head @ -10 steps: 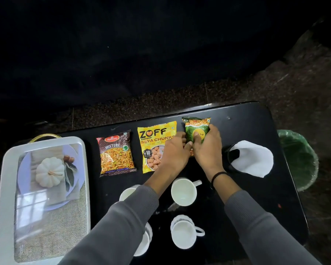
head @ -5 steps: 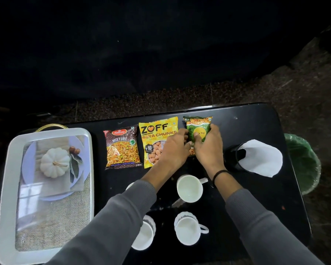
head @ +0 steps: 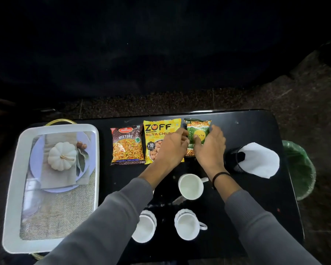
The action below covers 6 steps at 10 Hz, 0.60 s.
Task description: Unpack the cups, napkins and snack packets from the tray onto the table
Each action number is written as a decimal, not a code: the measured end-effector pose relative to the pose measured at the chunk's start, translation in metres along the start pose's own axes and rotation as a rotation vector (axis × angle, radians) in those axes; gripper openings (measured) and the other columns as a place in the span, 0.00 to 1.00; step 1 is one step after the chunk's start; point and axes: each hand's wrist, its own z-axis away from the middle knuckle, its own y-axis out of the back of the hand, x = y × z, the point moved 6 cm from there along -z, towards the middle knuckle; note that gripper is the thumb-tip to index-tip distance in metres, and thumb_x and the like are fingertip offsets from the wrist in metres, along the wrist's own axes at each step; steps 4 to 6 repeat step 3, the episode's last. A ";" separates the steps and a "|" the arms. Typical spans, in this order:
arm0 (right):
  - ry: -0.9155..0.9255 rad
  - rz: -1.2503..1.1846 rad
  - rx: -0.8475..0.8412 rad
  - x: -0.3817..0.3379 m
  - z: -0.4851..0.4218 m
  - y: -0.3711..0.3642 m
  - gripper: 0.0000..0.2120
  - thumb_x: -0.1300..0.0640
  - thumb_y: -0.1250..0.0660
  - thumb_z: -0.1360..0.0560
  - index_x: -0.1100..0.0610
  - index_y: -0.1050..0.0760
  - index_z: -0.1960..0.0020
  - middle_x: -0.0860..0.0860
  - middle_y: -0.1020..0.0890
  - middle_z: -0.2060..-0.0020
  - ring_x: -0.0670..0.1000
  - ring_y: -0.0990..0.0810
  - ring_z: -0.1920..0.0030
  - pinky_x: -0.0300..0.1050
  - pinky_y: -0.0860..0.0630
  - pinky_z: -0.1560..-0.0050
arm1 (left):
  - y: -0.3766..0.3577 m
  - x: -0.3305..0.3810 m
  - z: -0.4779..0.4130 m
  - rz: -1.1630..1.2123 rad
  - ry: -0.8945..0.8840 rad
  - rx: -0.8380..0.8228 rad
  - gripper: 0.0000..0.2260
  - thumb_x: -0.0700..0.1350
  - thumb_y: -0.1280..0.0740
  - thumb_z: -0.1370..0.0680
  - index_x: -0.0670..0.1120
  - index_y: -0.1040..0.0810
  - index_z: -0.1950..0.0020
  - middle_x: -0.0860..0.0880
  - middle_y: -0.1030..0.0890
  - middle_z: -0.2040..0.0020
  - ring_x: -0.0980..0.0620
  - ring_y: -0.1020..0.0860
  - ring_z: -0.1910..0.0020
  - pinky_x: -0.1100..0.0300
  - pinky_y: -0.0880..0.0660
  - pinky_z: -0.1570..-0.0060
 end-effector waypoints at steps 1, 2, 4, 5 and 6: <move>0.052 0.036 -0.008 -0.011 0.004 0.006 0.25 0.55 0.32 0.19 0.64 0.35 0.26 0.60 0.28 0.30 0.61 0.32 0.29 0.53 0.35 0.30 | 0.010 0.008 0.005 0.000 -0.004 0.005 0.10 0.40 0.36 0.17 0.41 0.22 0.36 0.44 0.16 0.44 0.50 0.19 0.47 0.62 0.25 0.51; 0.120 0.032 -0.029 -0.024 0.011 0.010 0.19 0.56 0.33 0.19 0.63 0.29 0.31 0.60 0.24 0.34 0.61 0.30 0.31 0.53 0.34 0.33 | 0.021 0.008 0.010 -0.037 0.012 0.038 0.08 0.43 0.37 0.17 0.44 0.21 0.40 0.44 0.15 0.50 0.48 0.19 0.56 0.55 0.22 0.56; 0.163 0.015 -0.032 -0.035 0.020 0.010 0.13 0.56 0.33 0.18 0.62 0.23 0.38 0.58 0.19 0.40 0.60 0.25 0.35 0.55 0.31 0.35 | 0.034 0.004 0.017 -0.123 0.033 0.099 0.08 0.48 0.38 0.16 0.46 0.21 0.44 0.47 0.18 0.61 0.47 0.22 0.62 0.55 0.30 0.64; 0.163 0.015 -0.032 -0.035 0.020 0.010 0.13 0.56 0.33 0.18 0.62 0.23 0.38 0.58 0.19 0.40 0.60 0.25 0.35 0.55 0.31 0.35 | 0.034 0.004 0.017 -0.123 0.033 0.099 0.08 0.48 0.38 0.16 0.46 0.21 0.44 0.47 0.18 0.61 0.47 0.22 0.62 0.55 0.30 0.64; 0.163 0.015 -0.032 -0.035 0.020 0.010 0.13 0.56 0.33 0.18 0.62 0.23 0.38 0.58 0.19 0.40 0.60 0.25 0.35 0.55 0.31 0.35 | 0.034 0.004 0.017 -0.123 0.033 0.099 0.08 0.48 0.38 0.16 0.46 0.21 0.44 0.47 0.18 0.61 0.47 0.22 0.62 0.55 0.30 0.64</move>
